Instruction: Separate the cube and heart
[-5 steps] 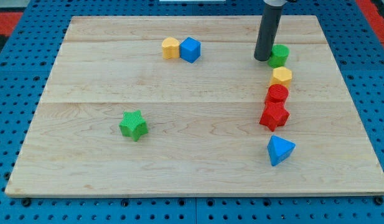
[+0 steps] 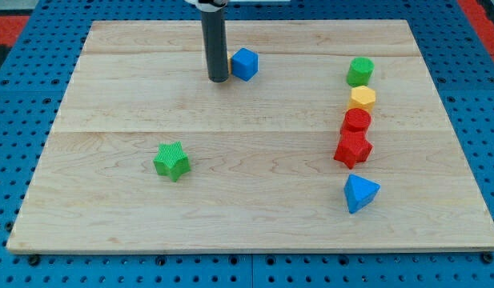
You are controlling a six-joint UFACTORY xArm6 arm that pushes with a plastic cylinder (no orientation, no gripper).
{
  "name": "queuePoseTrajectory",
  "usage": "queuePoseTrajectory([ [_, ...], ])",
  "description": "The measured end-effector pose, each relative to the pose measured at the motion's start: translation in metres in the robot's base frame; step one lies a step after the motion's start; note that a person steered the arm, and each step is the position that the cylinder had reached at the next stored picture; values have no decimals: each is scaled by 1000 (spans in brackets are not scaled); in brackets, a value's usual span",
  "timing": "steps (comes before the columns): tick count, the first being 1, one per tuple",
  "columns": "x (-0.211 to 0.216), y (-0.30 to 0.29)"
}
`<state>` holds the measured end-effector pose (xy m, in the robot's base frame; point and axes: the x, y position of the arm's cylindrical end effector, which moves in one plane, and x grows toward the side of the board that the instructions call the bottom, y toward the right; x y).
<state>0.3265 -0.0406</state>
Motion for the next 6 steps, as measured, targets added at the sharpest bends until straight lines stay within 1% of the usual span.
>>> queuePoseTrajectory([
  [1,-22,49],
  [2,-41,34],
  [3,-55,47],
  [4,-59,74],
  [6,-61,145],
])
